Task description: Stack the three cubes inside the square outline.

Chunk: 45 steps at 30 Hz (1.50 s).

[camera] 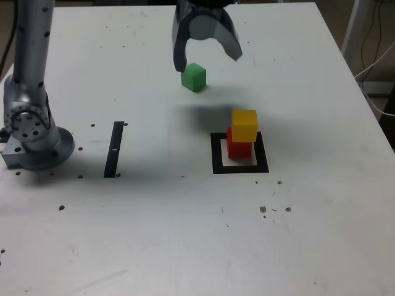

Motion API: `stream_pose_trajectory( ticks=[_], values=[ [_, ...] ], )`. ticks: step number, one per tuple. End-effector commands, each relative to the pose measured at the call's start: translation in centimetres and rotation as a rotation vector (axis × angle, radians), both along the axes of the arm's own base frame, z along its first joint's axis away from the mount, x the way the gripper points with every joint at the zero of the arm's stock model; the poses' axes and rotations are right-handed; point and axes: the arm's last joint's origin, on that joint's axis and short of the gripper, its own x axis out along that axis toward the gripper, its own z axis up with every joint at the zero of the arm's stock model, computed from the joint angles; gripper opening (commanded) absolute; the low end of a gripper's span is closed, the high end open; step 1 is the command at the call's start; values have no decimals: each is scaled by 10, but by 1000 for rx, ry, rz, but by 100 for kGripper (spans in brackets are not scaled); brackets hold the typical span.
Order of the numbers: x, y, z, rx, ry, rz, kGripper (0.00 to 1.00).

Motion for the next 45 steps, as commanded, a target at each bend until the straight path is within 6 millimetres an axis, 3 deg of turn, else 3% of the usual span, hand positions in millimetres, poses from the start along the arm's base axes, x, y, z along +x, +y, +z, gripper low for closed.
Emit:
stream_pose_trajectory(
  ticks=[1,16,25,35,45],
  values=[
    [-4,10,-1,-1,4,21,100],
    [-5,67,-23,-11,32,210,100],
    [-3,76,-37,7,-3,453,100],
    [-8,83,-49,-30,28,504,99],
    [-9,93,-77,-62,90,527,98]
  ],
)
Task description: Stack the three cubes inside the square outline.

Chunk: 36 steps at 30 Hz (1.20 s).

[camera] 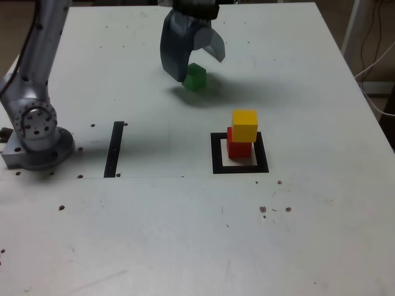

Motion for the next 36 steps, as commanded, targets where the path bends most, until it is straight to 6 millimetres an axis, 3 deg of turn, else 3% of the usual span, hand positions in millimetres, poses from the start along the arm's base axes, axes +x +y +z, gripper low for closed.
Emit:
stream_pose_trajectory(
  ticks=[1,7,13,25,36],
  values=[
    [0,3,-7,-15,11,5,97],
    [0,6,-11,-34,10,3,93],
    [-4,7,-15,-81,3,8,81],
    [-1,11,-13,-64,-18,4,33],
    [-1,11,-12,-56,-26,-4,25]
  ],
)
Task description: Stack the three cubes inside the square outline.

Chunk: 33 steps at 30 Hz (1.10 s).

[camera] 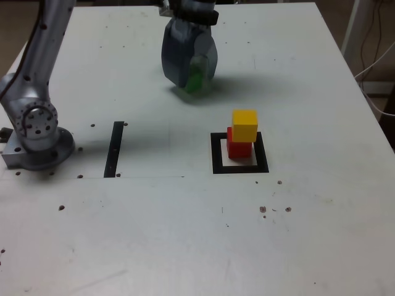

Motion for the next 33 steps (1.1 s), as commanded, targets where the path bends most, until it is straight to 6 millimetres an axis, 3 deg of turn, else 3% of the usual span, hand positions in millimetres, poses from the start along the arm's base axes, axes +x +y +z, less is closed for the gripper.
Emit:
stream_pose_trajectory(
  ticks=[1,14,22,33],
  values=[
    [0,1,1,4,-4,-3,24],
    [-3,-13,20,39,-31,-43,24],
    [-2,-47,45,62,-68,-146,24],
    [13,-109,82,74,-121,-333,24]
  ],
)
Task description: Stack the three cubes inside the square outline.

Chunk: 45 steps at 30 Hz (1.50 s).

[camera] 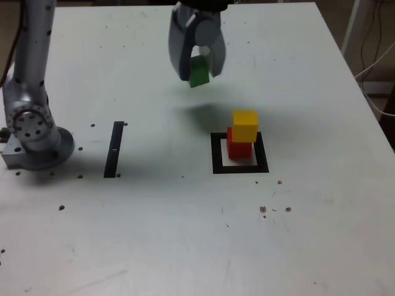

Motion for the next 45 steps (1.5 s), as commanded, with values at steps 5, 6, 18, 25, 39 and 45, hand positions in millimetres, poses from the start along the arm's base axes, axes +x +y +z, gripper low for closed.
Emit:
stream_pose_trajectory(
  ticks=[5,6,18,25,39,45],
  values=[
    [12,-33,22,7,-30,-102,24],
    [14,-38,25,8,-33,-115,24],
    [32,-83,45,13,-52,-235,24],
    [40,-109,41,-1,-36,-305,24],
    [61,-139,27,-20,-26,-360,24],
    [68,-140,21,-19,-21,-361,29]
  ],
)
